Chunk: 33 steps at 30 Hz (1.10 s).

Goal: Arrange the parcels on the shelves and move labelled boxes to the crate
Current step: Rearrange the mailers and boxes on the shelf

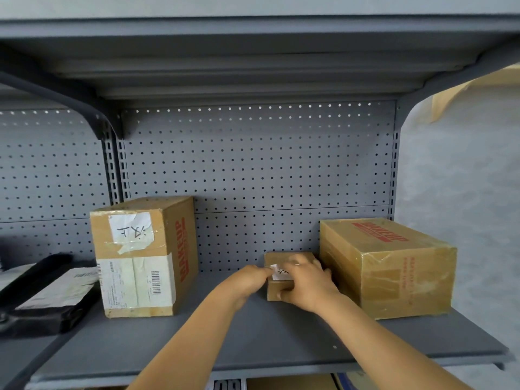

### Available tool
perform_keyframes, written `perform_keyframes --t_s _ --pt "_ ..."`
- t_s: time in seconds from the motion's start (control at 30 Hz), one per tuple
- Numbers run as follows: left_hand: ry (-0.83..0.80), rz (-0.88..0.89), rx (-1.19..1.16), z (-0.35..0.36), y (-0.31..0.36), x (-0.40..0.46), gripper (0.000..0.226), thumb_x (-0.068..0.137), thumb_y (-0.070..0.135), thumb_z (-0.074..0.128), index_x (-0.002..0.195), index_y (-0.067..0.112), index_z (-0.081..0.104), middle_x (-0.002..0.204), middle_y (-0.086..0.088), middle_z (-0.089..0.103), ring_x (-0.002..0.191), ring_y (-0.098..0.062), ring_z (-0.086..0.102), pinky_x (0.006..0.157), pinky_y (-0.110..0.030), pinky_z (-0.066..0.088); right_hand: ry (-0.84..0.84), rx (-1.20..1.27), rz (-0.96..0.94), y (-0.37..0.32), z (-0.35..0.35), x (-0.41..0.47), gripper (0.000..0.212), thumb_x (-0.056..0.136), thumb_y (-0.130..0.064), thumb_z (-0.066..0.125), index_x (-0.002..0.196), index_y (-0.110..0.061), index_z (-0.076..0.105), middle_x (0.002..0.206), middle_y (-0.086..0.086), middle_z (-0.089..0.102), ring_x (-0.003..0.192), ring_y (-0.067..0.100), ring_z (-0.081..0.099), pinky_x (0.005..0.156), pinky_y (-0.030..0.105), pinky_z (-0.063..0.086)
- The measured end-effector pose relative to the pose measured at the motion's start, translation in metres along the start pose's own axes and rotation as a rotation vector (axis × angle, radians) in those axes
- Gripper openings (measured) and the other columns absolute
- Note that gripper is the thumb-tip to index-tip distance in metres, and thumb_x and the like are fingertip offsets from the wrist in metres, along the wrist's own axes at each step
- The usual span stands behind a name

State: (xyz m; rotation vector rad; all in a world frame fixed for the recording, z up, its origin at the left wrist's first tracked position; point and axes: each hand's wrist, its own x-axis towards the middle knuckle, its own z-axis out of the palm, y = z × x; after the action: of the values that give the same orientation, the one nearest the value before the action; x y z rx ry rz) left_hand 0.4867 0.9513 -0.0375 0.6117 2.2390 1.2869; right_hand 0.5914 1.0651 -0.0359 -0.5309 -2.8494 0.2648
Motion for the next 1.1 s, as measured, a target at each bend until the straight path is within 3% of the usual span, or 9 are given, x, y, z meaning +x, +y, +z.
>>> perform_keyframes --t_s 0.13,0.27,0.37,0.47,0.67,0.77,0.9,1.0,1.1 --pt "0.033 -0.042 -0.125 -0.008 -0.003 0.002 0.047 0.098 0.036 0.054 0.139 0.014 0.049 0.141 -0.004 0.053 0.124 -0.018 0.049 0.094 -0.030 0.043 -0.002 0.164 0.138 0.005 -0.004 0.000 0.081 0.075 -0.050 0.072 0.145 -0.029 0.036 0.152 0.006 0.025 0.133 0.034 0.034 0.109 0.044 0.037" --pt "0.016 -0.053 -0.200 -0.007 0.000 -0.002 0.030 0.100 0.026 0.052 0.126 0.011 0.054 0.111 -0.001 0.064 0.101 -0.016 0.059 0.087 -0.031 0.048 -0.008 0.447 0.205 0.014 0.014 0.015 0.100 0.044 -0.068 0.066 0.133 -0.027 0.046 0.137 0.005 0.051 0.120 0.024 0.054 0.099 0.041 0.051" --pt "0.036 -0.043 -0.221 -0.009 0.001 -0.005 0.032 0.100 0.024 0.052 0.129 0.013 0.051 0.122 -0.007 0.062 0.111 -0.022 0.061 0.094 -0.036 0.051 0.065 0.591 0.280 0.006 0.004 0.007 0.102 0.070 -0.062 0.070 0.152 -0.019 0.027 0.154 0.010 0.036 0.138 0.028 0.040 0.111 0.037 0.038" --pt "0.070 -0.030 -0.321 -0.016 0.006 -0.011 0.031 0.102 0.023 0.049 0.132 0.016 0.042 0.130 -0.011 0.052 0.113 -0.032 0.060 0.088 -0.039 0.056 0.084 0.856 0.413 0.007 -0.002 0.012 0.088 0.093 -0.048 0.058 0.158 -0.014 0.009 0.161 0.009 0.023 0.146 0.030 0.027 0.112 0.039 0.032" --pt "0.051 0.162 -0.452 -0.041 0.006 -0.028 0.053 0.089 0.001 0.063 0.134 0.018 0.041 0.132 -0.008 0.055 0.118 -0.025 0.057 0.096 -0.041 0.054 0.112 1.239 0.435 0.004 -0.004 0.021 0.077 0.093 -0.034 0.062 0.155 -0.016 0.021 0.154 0.003 0.037 0.139 0.027 0.039 0.112 0.042 0.034" --pt "-0.060 0.236 -0.589 -0.057 -0.004 -0.035 0.077 0.083 -0.015 0.061 0.146 0.020 0.033 0.129 -0.015 0.061 0.118 -0.028 0.061 0.106 -0.045 0.046 0.103 1.326 0.413 0.003 -0.010 0.022 0.055 0.095 -0.032 0.060 0.144 -0.016 0.039 0.133 0.004 0.057 0.118 0.024 0.054 0.091 0.039 0.047" --pt "-0.199 0.284 -0.726 -0.077 -0.017 -0.043 0.065 0.089 -0.020 0.050 0.147 0.006 0.038 0.132 -0.016 0.063 0.124 -0.031 0.058 0.110 -0.046 0.042 0.061 1.305 0.319 0.003 -0.023 0.019 0.044 0.093 -0.041 0.061 0.130 -0.019 0.051 0.124 0.004 0.063 0.112 0.025 0.059 0.079 0.037 0.049" --pt "-0.240 0.288 -0.780 -0.087 -0.023 -0.049 0.060 0.090 -0.020 0.047 0.144 0.006 0.043 0.132 -0.018 0.063 0.126 -0.033 0.057 0.111 -0.047 0.040 0.049 1.271 0.205 -0.003 -0.036 0.015 0.039 0.090 -0.045 0.064 0.120 -0.019 0.060 0.116 0.002 0.069 0.107 0.022 0.063 0.084 0.038 0.051" --pt "-0.029 0.263 -0.505 -0.085 -0.018 -0.055 0.058 0.094 -0.003 0.056 0.147 0.014 0.039 0.136 -0.012 0.059 0.122 -0.023 0.057 0.110 -0.044 0.041 0.171 1.271 0.142 -0.017 -0.043 0.011 0.044 0.085 -0.042 0.071 0.117 -0.016 0.056 0.111 0.002 0.070 0.102 0.020 0.066 0.085 0.042 0.055"
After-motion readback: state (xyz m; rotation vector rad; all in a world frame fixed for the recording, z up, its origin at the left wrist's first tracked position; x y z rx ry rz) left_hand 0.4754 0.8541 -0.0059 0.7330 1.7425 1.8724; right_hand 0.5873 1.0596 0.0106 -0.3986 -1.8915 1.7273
